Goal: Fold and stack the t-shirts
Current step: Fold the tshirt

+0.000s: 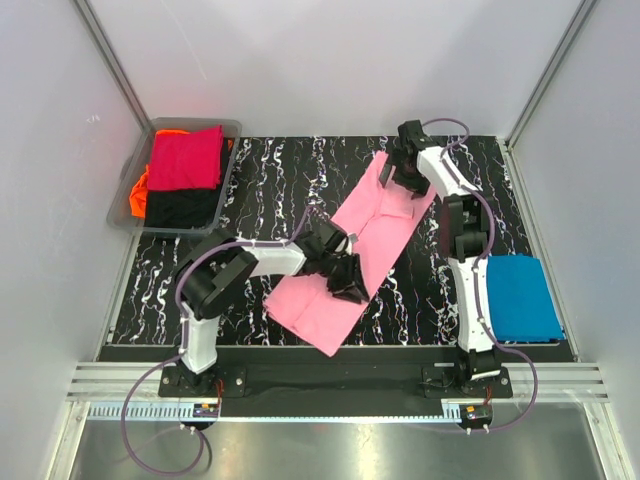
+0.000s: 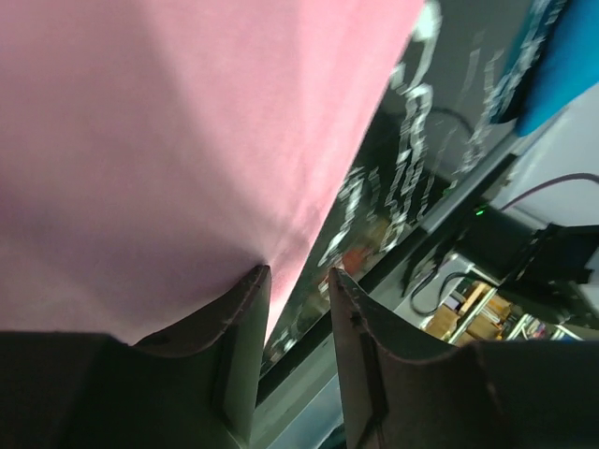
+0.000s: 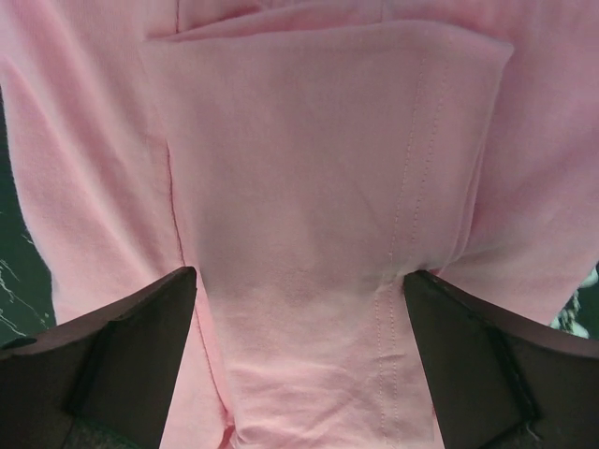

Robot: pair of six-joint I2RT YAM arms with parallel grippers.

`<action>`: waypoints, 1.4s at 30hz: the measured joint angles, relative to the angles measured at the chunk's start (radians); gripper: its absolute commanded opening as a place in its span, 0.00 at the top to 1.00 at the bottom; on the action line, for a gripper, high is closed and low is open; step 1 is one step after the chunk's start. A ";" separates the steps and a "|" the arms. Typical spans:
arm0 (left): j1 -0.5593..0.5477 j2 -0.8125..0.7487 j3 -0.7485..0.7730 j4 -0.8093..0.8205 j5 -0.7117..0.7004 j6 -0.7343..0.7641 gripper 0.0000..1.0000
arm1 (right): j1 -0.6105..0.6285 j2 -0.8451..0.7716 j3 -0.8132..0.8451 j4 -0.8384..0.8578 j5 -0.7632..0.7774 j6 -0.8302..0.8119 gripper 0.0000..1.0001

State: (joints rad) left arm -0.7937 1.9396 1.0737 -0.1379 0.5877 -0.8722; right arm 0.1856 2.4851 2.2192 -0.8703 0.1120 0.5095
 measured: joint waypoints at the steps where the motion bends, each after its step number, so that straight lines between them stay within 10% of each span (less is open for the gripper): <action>1: -0.010 0.013 0.008 0.035 0.001 -0.022 0.60 | 0.005 0.023 0.037 0.005 -0.001 -0.018 0.00; 19: 0.051 -0.383 0.015 -0.170 -0.139 0.164 0.36 | 0.033 0.121 0.300 -0.032 -0.069 -0.107 0.00; 42: 0.061 -0.167 -0.132 -0.107 -0.060 0.111 0.37 | 0.200 -0.034 0.109 -0.181 -0.047 -0.070 0.00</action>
State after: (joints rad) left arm -0.7326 1.7721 0.9413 -0.2451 0.5274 -0.7609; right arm 0.3859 2.4508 2.3280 -1.0515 0.0650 0.4393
